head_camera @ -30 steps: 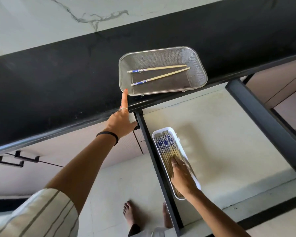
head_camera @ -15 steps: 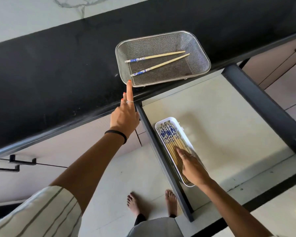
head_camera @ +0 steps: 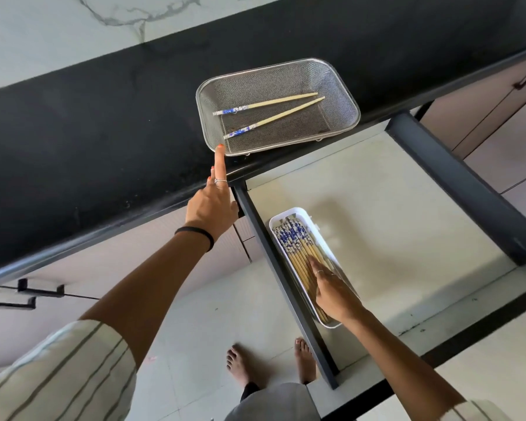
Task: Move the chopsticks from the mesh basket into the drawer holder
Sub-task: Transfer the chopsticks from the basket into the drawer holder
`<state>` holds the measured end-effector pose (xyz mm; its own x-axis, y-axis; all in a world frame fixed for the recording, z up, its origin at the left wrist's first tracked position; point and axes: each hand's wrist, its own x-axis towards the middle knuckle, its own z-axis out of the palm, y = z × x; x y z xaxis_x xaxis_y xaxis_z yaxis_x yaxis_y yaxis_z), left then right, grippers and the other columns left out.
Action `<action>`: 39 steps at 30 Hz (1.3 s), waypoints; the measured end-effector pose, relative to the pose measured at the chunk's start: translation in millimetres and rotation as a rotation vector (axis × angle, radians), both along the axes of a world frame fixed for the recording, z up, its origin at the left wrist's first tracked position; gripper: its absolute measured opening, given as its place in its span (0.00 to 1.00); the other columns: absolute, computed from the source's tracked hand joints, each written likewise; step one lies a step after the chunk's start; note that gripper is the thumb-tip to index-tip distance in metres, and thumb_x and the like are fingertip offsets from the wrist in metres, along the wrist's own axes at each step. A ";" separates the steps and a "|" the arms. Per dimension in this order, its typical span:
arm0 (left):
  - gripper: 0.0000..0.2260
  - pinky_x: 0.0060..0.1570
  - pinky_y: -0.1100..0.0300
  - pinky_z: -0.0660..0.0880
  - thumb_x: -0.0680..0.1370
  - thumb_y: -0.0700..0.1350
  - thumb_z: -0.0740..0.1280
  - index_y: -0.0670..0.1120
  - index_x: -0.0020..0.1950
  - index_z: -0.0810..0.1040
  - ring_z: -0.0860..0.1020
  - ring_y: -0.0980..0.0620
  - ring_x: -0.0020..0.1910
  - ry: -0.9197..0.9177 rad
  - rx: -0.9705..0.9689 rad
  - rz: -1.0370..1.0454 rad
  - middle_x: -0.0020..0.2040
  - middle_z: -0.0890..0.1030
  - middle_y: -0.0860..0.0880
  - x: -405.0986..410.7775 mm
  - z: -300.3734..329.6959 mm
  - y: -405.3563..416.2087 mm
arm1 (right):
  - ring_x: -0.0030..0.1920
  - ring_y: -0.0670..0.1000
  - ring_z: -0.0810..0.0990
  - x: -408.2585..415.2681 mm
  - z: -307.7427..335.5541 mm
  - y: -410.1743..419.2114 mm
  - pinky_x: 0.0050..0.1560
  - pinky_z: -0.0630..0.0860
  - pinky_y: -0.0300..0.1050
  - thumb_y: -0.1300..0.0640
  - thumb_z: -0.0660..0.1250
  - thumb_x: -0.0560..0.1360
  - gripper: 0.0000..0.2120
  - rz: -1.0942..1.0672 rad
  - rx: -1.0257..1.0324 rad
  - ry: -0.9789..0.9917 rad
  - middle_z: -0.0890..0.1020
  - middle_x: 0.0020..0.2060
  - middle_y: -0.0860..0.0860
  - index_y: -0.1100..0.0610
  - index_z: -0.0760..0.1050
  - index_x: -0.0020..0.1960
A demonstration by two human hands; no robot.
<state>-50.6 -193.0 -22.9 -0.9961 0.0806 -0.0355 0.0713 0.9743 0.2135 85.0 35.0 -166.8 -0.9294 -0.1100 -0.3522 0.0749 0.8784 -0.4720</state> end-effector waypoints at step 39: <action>0.24 0.52 0.44 0.75 0.79 0.59 0.59 0.41 0.66 0.65 0.76 0.38 0.56 0.115 0.208 0.180 0.61 0.75 0.40 -26.3 17.8 26.3 | 0.76 0.60 0.53 1.7 10.0 11.0 0.76 0.56 0.49 0.67 0.55 0.74 0.30 0.073 0.017 -0.198 0.51 0.77 0.60 0.60 0.54 0.75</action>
<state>-76.9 -166.7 -5.2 -0.9915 -0.1044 0.0772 -0.0638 0.9096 0.4106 86.7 46.0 -156.8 -0.8317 -0.1673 -0.5294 0.1001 0.8927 -0.4395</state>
